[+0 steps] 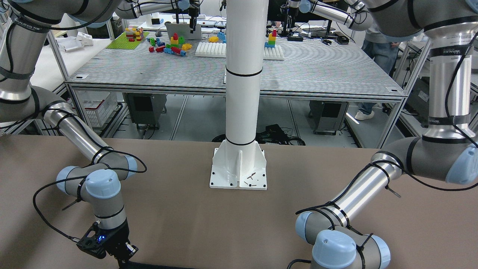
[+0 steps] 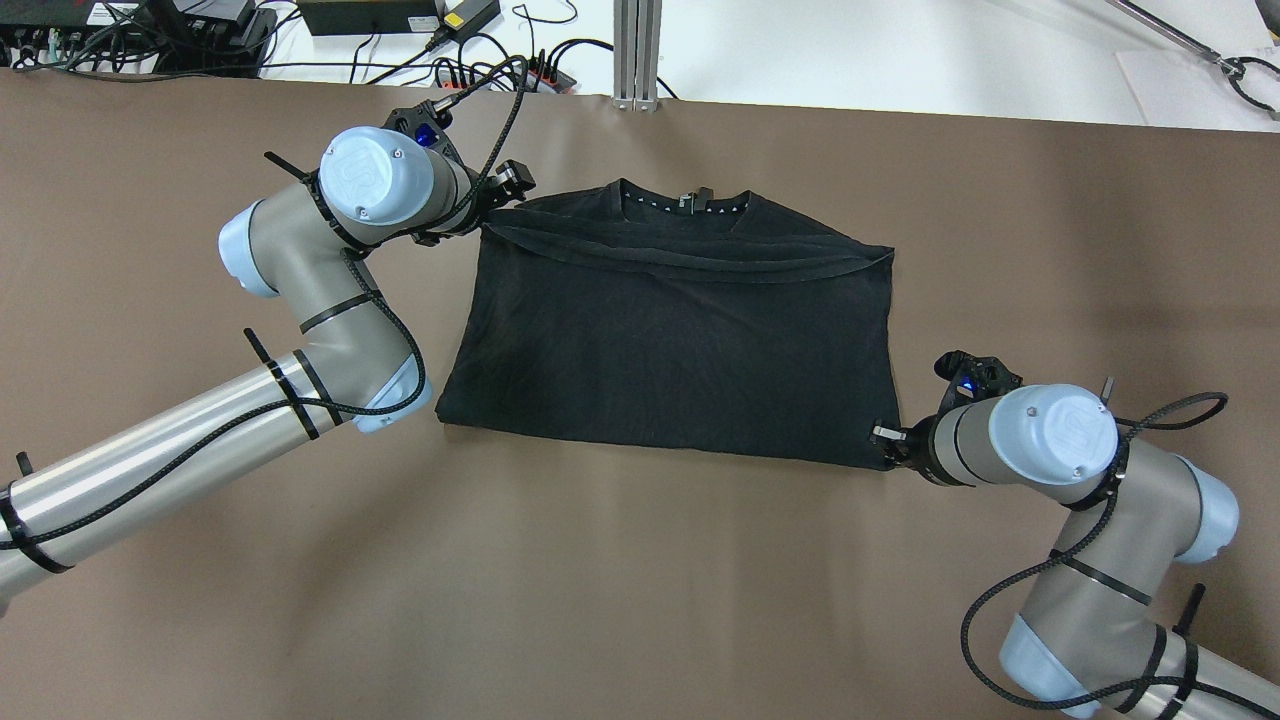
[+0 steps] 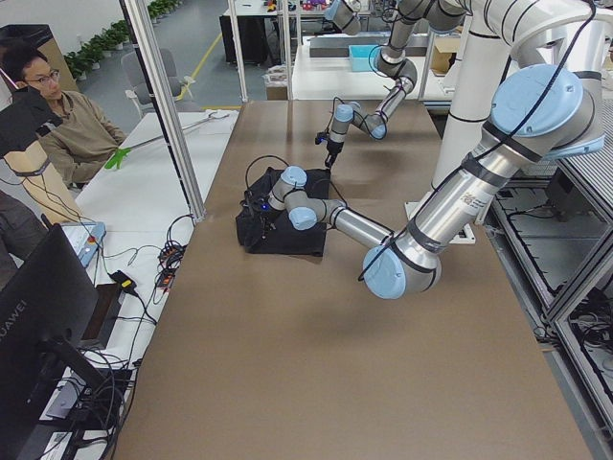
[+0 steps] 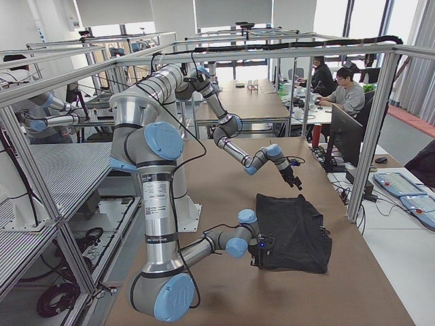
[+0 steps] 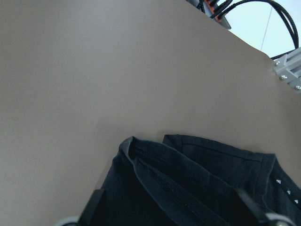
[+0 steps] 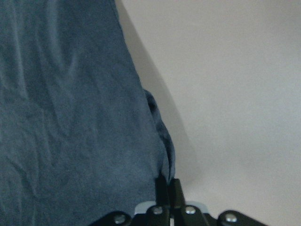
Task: Fold clothes
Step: 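Move the right gripper to the folded edge while the left stays near the collar, then grasp the folded edge with the right gripper and lift it, rotating the shirt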
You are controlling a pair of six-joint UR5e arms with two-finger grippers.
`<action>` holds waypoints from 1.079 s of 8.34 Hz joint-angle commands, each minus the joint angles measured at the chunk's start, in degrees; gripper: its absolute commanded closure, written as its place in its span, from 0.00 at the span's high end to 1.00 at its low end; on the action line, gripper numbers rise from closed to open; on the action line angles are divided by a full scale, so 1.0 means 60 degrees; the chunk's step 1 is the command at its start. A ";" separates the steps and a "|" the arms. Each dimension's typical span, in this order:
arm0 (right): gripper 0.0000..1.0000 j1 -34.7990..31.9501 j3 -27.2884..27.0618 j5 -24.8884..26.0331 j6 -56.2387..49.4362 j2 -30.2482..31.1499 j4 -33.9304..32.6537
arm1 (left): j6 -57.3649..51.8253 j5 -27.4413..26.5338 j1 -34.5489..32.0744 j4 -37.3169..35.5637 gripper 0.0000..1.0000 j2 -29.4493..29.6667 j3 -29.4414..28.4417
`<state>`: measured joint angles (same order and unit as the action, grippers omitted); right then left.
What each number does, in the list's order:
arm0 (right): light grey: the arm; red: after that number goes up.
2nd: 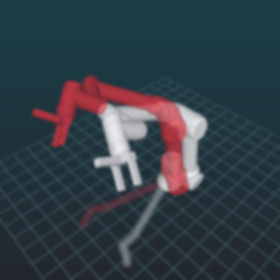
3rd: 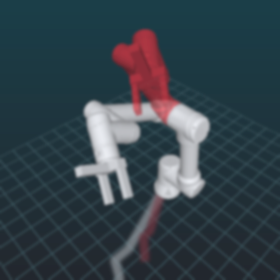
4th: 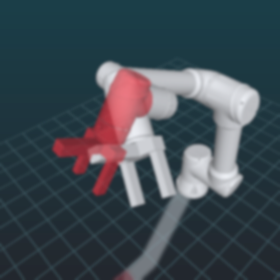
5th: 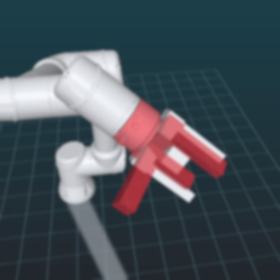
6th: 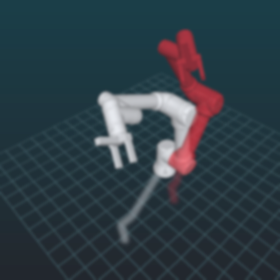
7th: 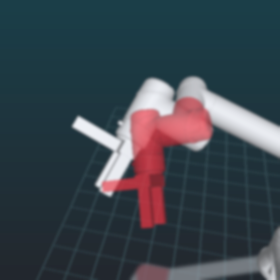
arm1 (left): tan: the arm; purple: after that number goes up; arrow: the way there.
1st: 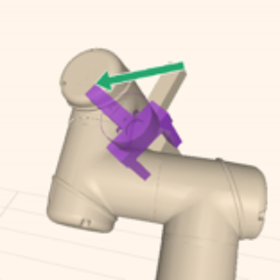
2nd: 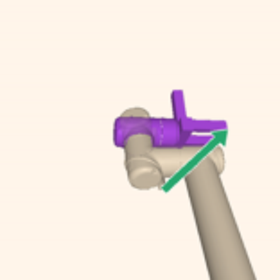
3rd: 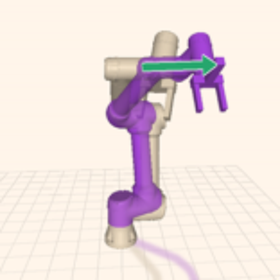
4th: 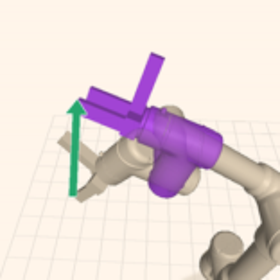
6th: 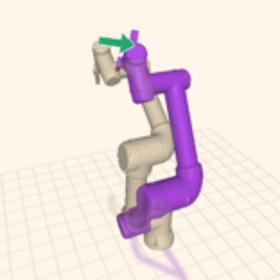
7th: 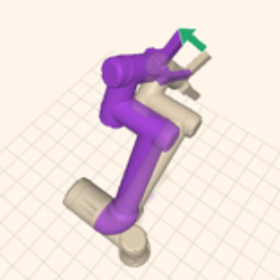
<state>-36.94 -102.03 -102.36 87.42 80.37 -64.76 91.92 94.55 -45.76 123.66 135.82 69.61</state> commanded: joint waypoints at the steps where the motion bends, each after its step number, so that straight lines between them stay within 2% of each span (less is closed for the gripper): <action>1: 0.00 0.0048 -0.1680 -0.0325 0.0020 0.1029 -0.0178 | 0.0075 0.0017 0.0023 0.0014 0.93 -0.0019 0.0000; 3: 0.00 0.0034 -0.3188 -0.2732 0.0050 0.1980 -0.0164 | 0.0089 0.0076 0.0023 0.0014 0.93 -0.0020 0.0087; 4: 0.00 0.0194 -0.3413 -0.3426 0.0035 0.2188 -0.0149 | 0.0104 0.0105 0.0024 0.0000 0.93 -0.0194 0.0494; 5: 0.00 0.0819 -0.3473 -0.3796 0.0035 0.2205 -0.0149 | 0.0104 0.0149 0.0024 -0.0015 0.93 -0.0253 0.0715; 6: 0.00 0.1072 -0.3518 -0.4785 0.0035 0.2176 -0.0105 | 0.0119 0.0381 0.0038 -0.0015 0.93 -0.0254 0.0717; 7: 0.00 0.1234 -0.3794 -0.6202 0.0050 0.2118 -0.0076 | 0.0206 0.0572 0.0082 -0.0015 0.93 -0.0283 0.0848; 8: 0.00 0.1453 -0.3941 -0.6898 0.0035 0.2146 -0.0061 | 0.0221 0.0705 0.0082 -0.0015 0.93 -0.0399 0.1096; 9: 0.26 0.2035 -0.4131 -0.6905 0.0050 0.2088 -0.0061 | 0.0250 0.0895 0.0082 -0.0015 0.93 -0.0734 0.1606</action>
<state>-29.20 -124.85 -139.16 87.66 93.19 -65.24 93.10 98.08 -45.32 123.58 133.74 75.36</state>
